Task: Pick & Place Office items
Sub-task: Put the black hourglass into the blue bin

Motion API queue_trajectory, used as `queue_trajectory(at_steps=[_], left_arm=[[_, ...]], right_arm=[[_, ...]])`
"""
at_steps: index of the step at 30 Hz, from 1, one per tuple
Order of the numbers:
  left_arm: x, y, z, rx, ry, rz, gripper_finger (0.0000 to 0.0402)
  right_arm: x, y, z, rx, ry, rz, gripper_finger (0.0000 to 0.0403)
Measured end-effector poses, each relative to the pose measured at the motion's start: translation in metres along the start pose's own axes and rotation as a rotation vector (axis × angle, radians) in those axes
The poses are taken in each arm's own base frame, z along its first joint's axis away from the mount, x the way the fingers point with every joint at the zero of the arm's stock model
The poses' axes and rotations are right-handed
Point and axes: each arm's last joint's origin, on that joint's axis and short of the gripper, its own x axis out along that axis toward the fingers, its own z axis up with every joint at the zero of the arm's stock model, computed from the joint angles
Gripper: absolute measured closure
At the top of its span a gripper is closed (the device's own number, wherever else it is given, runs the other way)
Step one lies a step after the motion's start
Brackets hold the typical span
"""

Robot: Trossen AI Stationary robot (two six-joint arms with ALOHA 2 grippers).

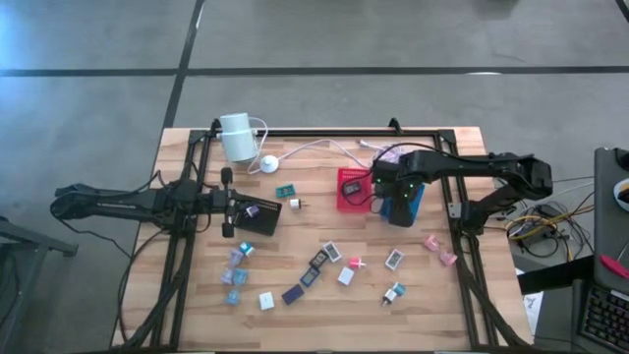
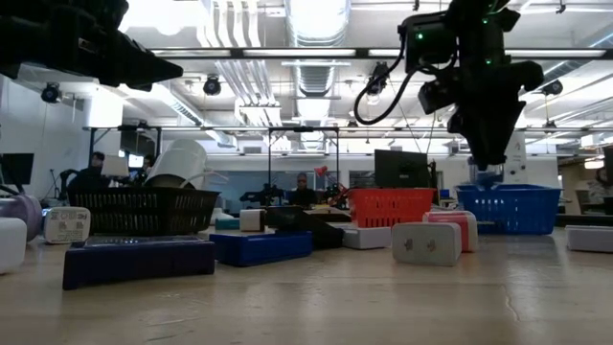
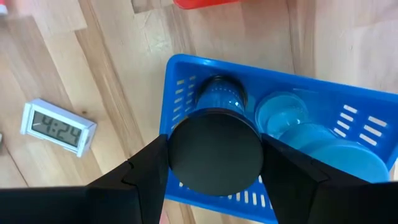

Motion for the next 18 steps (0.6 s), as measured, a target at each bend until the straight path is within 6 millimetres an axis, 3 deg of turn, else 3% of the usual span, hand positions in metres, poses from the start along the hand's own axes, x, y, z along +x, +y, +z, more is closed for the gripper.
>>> queue_trajectory(at_steps=[4,10,18], left_arm=[[0.000,0.000,0.000,0.000,0.000,0.000,0.0385],[0.000,0.000,0.000,0.000,0.000,0.000,0.0385],[0.000,0.000,0.000,0.000,0.000,0.000,0.0385]], right_arm=[[-0.006,0.000,0.004,-0.006,-0.020,0.000,0.0190],[-0.014,0.000,0.011,-0.010,-0.062,-0.014,0.0146],[-0.014,-0.001,0.010,-0.010,-0.052,-0.041,0.0112]])
